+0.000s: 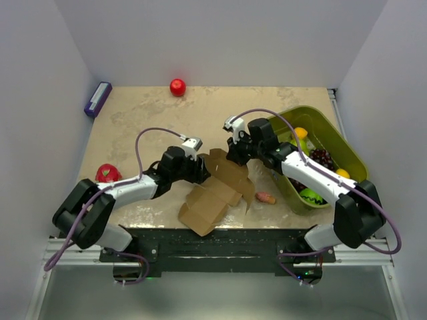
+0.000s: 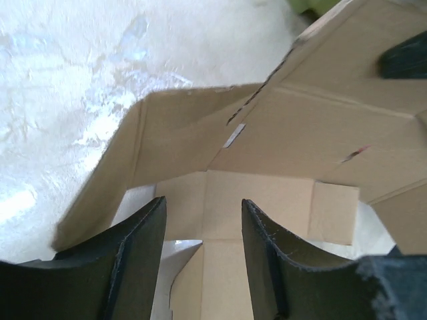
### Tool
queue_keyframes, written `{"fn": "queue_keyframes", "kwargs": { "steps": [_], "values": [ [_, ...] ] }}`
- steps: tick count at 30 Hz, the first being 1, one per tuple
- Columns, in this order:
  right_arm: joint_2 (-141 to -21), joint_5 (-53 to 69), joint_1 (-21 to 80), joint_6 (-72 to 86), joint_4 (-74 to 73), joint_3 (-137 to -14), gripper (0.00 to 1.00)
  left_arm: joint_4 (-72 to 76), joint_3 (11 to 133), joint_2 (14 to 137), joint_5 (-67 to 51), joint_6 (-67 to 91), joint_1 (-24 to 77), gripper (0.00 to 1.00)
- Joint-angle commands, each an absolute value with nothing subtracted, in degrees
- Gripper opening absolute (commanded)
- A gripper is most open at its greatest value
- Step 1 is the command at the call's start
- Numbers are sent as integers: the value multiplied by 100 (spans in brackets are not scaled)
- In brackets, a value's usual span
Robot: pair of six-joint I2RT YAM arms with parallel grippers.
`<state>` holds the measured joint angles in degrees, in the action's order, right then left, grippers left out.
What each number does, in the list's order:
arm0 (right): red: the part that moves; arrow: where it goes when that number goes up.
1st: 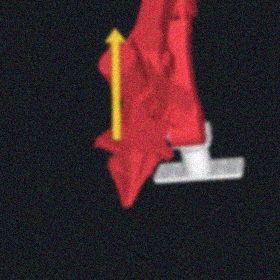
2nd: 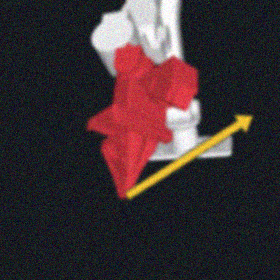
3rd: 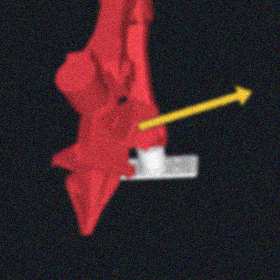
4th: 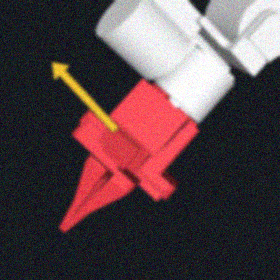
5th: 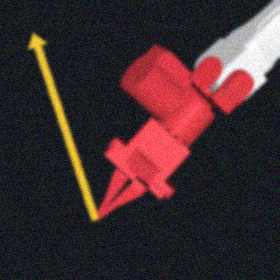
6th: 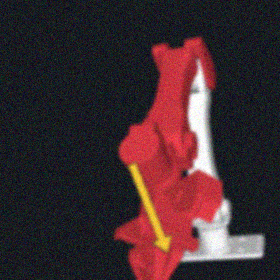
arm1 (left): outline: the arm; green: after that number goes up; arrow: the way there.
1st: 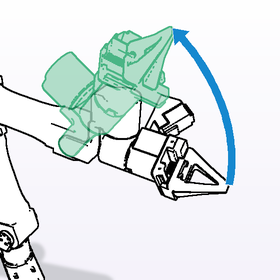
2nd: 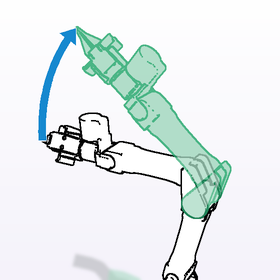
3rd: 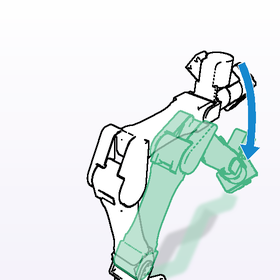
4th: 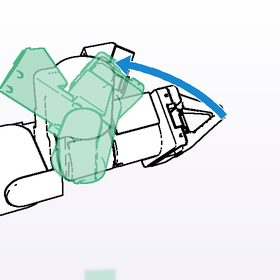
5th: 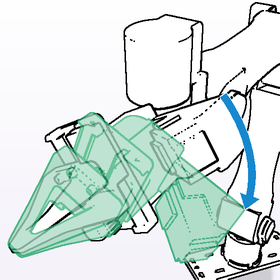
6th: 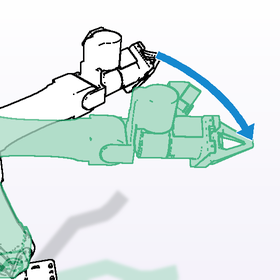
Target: Fold the paper box
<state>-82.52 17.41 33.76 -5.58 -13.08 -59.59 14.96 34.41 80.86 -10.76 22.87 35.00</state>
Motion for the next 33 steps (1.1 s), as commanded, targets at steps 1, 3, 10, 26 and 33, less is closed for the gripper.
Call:
{"fn": "queue_keyframes", "kwargs": {
  "steps": [1,3,10,26,33],
  "values": [
    [-8253,1434,3410,-580,-871,-5924,0,1977,3691,8516,-1028,2162,3524,52],
    [-8235,1284,3401,-563,-687,-5819,0,2021,3691,8726,-1046,2153,3516,51],
    [-8226,905,3401,-501,-369,-5634,0,2127,3551,9026,-888,2215,3524,49],
    [-8323,1292,3401,-571,-220,-5493,0,2223,3287,8788,-236,2092,3524,72],
    [-8262,1503,3410,-536,-158,-5423,0,2426,3524,9456,-1133,2206,3507,61]
  ]
}}
